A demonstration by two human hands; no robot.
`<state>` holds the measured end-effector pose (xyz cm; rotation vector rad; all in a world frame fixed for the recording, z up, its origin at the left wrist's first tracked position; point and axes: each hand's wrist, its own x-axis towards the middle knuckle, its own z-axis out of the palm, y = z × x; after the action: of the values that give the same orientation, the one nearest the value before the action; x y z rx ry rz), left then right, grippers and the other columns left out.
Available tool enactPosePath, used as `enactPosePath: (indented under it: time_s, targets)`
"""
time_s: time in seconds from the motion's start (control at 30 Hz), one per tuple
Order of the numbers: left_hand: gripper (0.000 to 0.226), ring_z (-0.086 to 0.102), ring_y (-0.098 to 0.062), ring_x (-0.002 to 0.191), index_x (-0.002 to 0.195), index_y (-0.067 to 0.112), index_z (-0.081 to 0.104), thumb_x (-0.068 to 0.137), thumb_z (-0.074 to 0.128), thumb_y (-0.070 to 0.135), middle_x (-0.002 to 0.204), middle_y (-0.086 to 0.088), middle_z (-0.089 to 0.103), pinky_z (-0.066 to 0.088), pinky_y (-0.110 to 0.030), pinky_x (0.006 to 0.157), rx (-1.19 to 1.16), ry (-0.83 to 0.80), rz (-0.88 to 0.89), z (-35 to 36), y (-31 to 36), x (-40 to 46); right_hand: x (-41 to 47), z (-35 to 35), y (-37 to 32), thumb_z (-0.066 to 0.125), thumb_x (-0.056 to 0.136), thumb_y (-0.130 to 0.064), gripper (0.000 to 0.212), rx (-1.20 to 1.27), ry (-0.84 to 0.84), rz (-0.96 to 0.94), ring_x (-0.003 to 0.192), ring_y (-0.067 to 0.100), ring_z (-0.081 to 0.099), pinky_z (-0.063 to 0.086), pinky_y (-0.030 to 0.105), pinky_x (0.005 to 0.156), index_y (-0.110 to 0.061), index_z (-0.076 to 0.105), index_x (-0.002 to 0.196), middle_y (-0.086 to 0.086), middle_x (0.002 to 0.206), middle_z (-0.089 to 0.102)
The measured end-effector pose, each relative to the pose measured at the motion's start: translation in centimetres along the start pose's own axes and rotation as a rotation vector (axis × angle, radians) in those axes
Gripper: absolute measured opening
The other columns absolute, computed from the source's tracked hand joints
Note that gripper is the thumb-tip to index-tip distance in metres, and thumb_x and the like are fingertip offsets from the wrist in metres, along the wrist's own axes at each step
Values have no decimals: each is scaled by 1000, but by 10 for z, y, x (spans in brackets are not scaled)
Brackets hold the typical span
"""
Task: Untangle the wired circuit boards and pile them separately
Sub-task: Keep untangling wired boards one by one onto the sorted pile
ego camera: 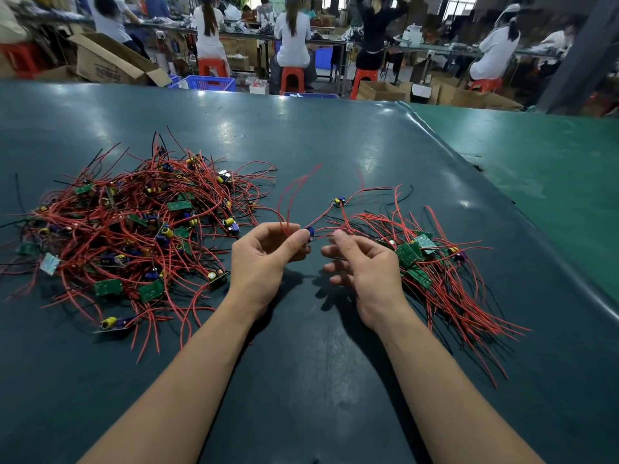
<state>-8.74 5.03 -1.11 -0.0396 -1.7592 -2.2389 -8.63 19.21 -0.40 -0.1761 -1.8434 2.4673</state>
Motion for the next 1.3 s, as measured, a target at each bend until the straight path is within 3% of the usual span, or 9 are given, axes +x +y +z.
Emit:
enactPosePath:
  time_s: [0.1,0.2,0.33,0.43,0.6,0.8,0.97,1.13,1.3]
  targets:
    - [22,71,-21,68,89,0,71,72,79,11,75,-11,74,58,-26,68,61,-92,7,2,0,-3,0,0,1,71,88,-12,9,-22,8,-4,46,10,58,44,18,40,-9,72,79,5,67,71]
    - [15,69,-18,65,84,2,71,72,78,6,70,-8,73,58,-25,67,65,-158,3,3,0,-4,3,-2,1,74,86,-15,15,-14,47,-2,44,10,57,44,19,40,-7,72,74,4,61,68]
    - [16,69,-17,65,80,6,70,67,79,11,69,-4,73,57,-23,68,52,-153,41,2,0,-5,2,0,5,73,87,-24,26,-96,50,-28,40,11,52,43,19,38,-7,69,68,4,53,64]
    - [19,70,-15,65,80,7,71,65,80,14,70,-4,74,56,-22,67,74,-163,41,4,-1,-6,1,1,6,66,93,-19,25,-122,32,-72,41,11,51,40,18,37,-10,70,71,-2,53,62]
    - [21,71,-21,63,82,3,71,67,79,16,72,-10,73,58,-25,64,-14,-136,-60,1,-1,-2,1,1,6,60,97,-22,26,-119,60,-174,44,8,48,36,19,37,-15,73,77,-6,57,59]
    - [7,69,-21,60,69,13,75,66,79,17,75,-10,73,57,-26,63,-114,-132,-117,-2,3,-1,7,-4,-4,53,101,-20,30,148,181,-155,41,5,41,30,17,35,-11,69,77,-6,54,51]
    - [5,68,-20,59,69,16,77,67,79,19,75,-8,74,56,-26,62,-117,-166,-119,-4,5,-1,7,-5,-9,48,101,-20,36,385,107,5,35,8,32,23,15,35,-7,58,69,-4,45,39]
    - [9,68,-21,60,68,17,77,63,81,24,76,-7,74,56,-25,62,-126,-150,-120,-6,4,0,9,-12,-15,49,101,-22,30,433,130,-26,39,6,35,24,17,36,-8,64,79,-6,55,47]
    - [10,68,-22,61,68,16,76,63,82,24,77,-9,74,56,-27,63,-107,-186,-117,-6,4,0,7,-14,-19,46,99,-21,34,598,72,116,31,5,26,20,17,29,-14,49,65,-8,43,33]
